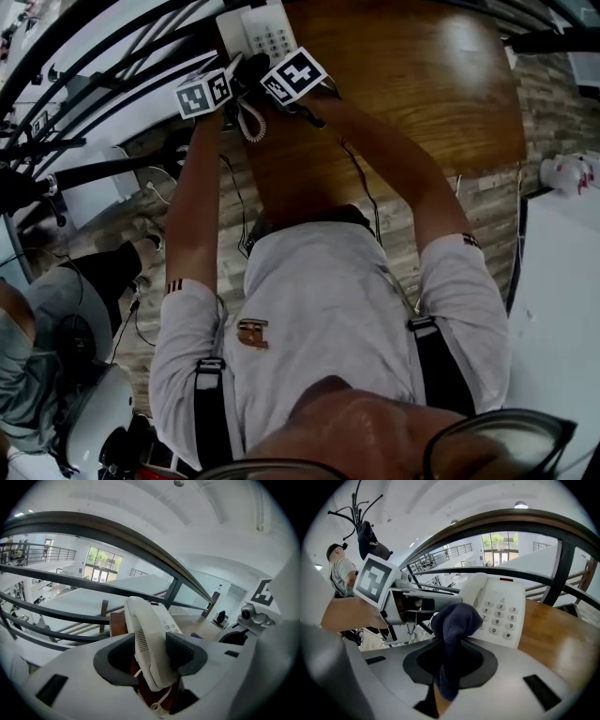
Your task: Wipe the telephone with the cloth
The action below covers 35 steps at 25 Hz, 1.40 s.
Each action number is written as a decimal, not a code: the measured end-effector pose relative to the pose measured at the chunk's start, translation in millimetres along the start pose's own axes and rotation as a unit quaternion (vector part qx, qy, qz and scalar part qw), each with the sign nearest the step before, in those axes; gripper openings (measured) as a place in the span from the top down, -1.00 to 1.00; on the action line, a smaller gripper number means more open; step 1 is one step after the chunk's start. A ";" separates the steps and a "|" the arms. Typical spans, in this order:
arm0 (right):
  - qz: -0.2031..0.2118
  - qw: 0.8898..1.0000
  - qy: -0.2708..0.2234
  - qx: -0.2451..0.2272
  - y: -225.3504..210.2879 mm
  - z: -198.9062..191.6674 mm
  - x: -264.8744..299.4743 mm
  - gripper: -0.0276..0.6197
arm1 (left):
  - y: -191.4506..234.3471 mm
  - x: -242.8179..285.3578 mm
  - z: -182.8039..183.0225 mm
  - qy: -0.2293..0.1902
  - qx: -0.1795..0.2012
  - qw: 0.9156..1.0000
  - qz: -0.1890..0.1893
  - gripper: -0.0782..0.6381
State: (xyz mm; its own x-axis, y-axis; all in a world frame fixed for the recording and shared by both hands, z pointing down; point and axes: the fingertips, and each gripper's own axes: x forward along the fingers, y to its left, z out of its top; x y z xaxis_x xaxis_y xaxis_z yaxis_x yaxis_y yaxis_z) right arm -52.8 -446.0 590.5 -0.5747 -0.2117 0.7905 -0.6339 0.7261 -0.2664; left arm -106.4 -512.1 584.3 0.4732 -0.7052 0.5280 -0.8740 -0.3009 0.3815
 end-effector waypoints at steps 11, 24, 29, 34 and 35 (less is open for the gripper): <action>-0.068 0.997 0.013 0.028 -63.2 -21.6 -3.4 0.67 | 0.1 -1.3 -4.4 -0.002 0.005 1.000 0.004 0.17; -0.111 0.991 0.012 0.075 -119.6 -38.8 -36.2 0.67 | 1.1 -1.1 -1.9 0.001 0.009 1.000 0.011 0.17; -0.090 0.994 -0.031 0.059 -108.6 -22.3 -59.6 0.67 | -4.0 -3.8 -5.9 0.011 0.019 1.000 0.005 0.17; -0.057 0.991 -0.116 0.045 -89.3 13.7 -95.3 0.67 | -13.6 -23.3 14.7 -0.027 0.021 0.999 -0.010 0.21; -0.049 0.988 -0.137 0.046 -85.0 21.8 -102.8 0.67 | -18.3 -28.7 22.5 -0.039 0.024 0.999 -0.018 0.24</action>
State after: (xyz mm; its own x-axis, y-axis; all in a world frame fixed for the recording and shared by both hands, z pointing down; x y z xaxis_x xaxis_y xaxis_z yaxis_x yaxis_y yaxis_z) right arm 48.9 -500.2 519.8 -0.6189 -0.4564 0.6392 -0.7305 0.6336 -0.2548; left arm -106.4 -500.8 545.0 0.4957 -0.7410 0.4530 -0.8619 -0.3554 0.3617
